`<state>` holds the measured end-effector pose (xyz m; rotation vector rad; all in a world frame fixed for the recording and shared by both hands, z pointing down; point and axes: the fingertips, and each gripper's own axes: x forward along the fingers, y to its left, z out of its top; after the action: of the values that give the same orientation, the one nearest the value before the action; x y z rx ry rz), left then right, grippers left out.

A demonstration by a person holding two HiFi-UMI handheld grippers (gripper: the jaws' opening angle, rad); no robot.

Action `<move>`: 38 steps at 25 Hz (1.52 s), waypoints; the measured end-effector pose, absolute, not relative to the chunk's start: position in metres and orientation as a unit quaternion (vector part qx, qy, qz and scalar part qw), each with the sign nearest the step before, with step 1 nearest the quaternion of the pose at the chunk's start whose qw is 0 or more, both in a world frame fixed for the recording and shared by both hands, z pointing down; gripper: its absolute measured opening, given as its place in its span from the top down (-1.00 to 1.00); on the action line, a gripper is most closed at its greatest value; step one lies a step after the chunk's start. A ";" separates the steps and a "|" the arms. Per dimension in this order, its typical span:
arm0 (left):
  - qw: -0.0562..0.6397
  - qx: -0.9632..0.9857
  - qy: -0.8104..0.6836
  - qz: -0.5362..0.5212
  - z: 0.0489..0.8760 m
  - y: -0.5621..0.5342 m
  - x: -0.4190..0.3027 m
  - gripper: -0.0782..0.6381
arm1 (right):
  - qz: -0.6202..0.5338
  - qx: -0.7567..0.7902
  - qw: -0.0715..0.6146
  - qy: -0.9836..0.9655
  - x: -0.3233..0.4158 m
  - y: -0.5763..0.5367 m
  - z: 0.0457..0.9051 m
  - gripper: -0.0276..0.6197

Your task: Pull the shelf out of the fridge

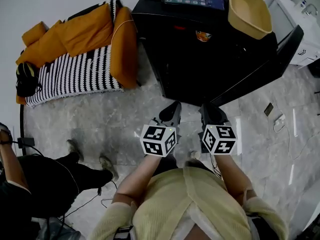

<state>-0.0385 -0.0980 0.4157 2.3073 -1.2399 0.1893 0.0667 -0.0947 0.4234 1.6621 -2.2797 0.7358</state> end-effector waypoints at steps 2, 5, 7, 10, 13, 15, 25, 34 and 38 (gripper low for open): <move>0.257 0.851 -0.453 0.069 0.421 -0.105 -0.040 0.69 | 0.250 0.562 0.120 -0.779 0.059 -0.100 0.429 0.82; 0.260 0.851 -0.451 0.068 0.429 -0.119 -0.042 0.69 | 0.234 0.563 0.132 -0.782 0.052 -0.110 0.435 0.82; 0.258 0.852 -0.451 0.067 0.435 -0.130 -0.043 0.69 | 0.223 0.572 0.136 -0.777 0.052 -0.117 0.440 0.82; 0.251 0.853 -0.453 0.065 0.442 -0.147 -0.046 0.69 | 0.223 0.591 0.136 -0.764 0.056 -0.127 0.451 0.82; 0.255 0.851 -0.455 0.064 0.453 -0.163 -0.050 0.69 | 0.224 0.610 0.133 -0.748 0.062 -0.136 0.462 0.82; 0.259 0.851 -0.452 0.064 0.461 -0.170 -0.050 0.69 | 0.225 0.623 0.126 -0.739 0.067 -0.143 0.467 0.82; 0.274 0.855 -0.439 0.043 0.491 -0.213 -0.034 0.69 | 0.250 0.668 0.074 -0.697 0.079 -0.186 0.500 0.82; 0.273 0.852 -0.448 0.004 0.507 -0.244 -0.033 0.69 | 0.259 0.671 0.032 -0.694 0.081 -0.212 0.517 0.82; 0.269 0.856 -0.442 0.001 0.509 -0.250 -0.031 0.69 | 0.266 0.683 0.019 -0.680 0.084 -0.220 0.524 0.82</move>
<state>-0.0315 -0.2495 0.5094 2.3079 -1.1913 0.0032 0.0835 -0.2198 0.5241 2.1203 -2.1102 0.8244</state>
